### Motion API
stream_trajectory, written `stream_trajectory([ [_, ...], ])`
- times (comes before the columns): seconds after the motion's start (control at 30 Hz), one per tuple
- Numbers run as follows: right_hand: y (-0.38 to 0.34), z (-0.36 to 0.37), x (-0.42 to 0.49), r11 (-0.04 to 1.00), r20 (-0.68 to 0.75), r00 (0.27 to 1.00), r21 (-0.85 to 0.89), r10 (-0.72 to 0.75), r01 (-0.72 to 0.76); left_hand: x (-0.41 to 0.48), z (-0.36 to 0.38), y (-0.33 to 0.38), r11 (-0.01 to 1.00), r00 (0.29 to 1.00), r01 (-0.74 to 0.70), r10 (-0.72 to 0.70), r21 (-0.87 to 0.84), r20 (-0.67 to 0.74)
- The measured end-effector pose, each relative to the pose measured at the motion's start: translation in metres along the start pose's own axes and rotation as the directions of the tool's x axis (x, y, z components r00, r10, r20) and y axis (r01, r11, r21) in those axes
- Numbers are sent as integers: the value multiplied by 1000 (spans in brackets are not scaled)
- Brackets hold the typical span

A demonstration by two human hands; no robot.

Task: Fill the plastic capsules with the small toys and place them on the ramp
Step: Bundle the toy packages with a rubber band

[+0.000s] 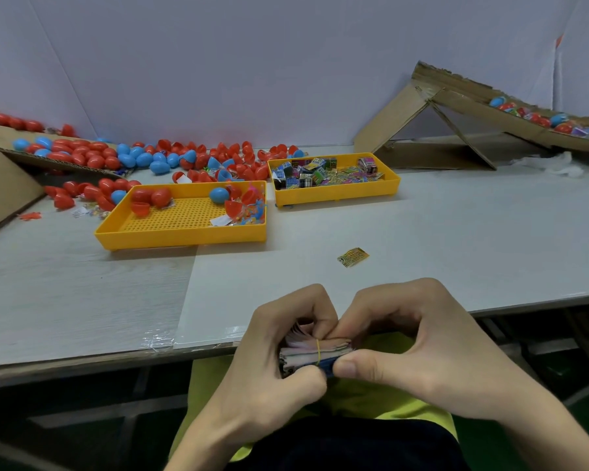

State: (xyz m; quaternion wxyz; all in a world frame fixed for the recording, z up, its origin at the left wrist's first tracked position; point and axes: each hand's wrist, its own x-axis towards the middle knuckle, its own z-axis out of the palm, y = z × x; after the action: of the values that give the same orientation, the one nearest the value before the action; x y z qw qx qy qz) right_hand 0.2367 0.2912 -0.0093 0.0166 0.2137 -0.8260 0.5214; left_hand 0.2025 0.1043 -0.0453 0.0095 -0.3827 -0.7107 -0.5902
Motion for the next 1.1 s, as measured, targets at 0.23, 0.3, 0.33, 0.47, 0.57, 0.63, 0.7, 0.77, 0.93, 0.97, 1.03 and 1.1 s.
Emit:
stream_trajectory([
  [0.23,-1,-1,0,999,0,1000,33,-7,7,-1,-2,0,998,998,-55,55,17,5],
  [0.3,-1,-1,0,1000,-4,1000,31,-5,5,-1,-2,0,998,998,-60,60,23,4],
  [0.33,-1,-1,0,1000,-7,1000,29,-4,4,-1,-2,0,998,998,-60,60,24,1],
  [0.47,-2,-1,0,1000,-17,1000,21,-12,12,-2,-2,-1,999,999,-51,51,-3,-4],
  [0.57,-2,-1,1,1000,-16,1000,3,-24,24,-2,-2,-1,999,999,-43,42,-24,-5],
  [0.63,-2,-1,1,1000,-14,999,1,-29,29,-2,-3,-2,999,999,-39,38,-31,-4],
  [0.7,-1,-1,0,999,-15,999,6,-32,32,-3,-3,-3,998,999,-39,39,-41,1],
  [0.77,0,-1,0,999,-14,999,5,-37,37,-4,-2,-4,998,999,-35,35,-42,6],
  [0.93,1,-5,-2,999,-32,999,-1,-42,42,-4,-4,-4,985,999,-35,32,-169,-16],
  [0.97,1,-7,-2,999,-35,999,7,-40,40,-4,-6,-5,984,999,-36,32,-176,-24],
  [1.03,2,-9,-3,999,-26,999,10,-44,45,-5,-9,-6,985,999,-28,23,-167,-31],
  [1.1,4,-8,-2,998,-36,998,6,-58,58,-5,-11,-8,978,999,-12,5,-207,-34],
])
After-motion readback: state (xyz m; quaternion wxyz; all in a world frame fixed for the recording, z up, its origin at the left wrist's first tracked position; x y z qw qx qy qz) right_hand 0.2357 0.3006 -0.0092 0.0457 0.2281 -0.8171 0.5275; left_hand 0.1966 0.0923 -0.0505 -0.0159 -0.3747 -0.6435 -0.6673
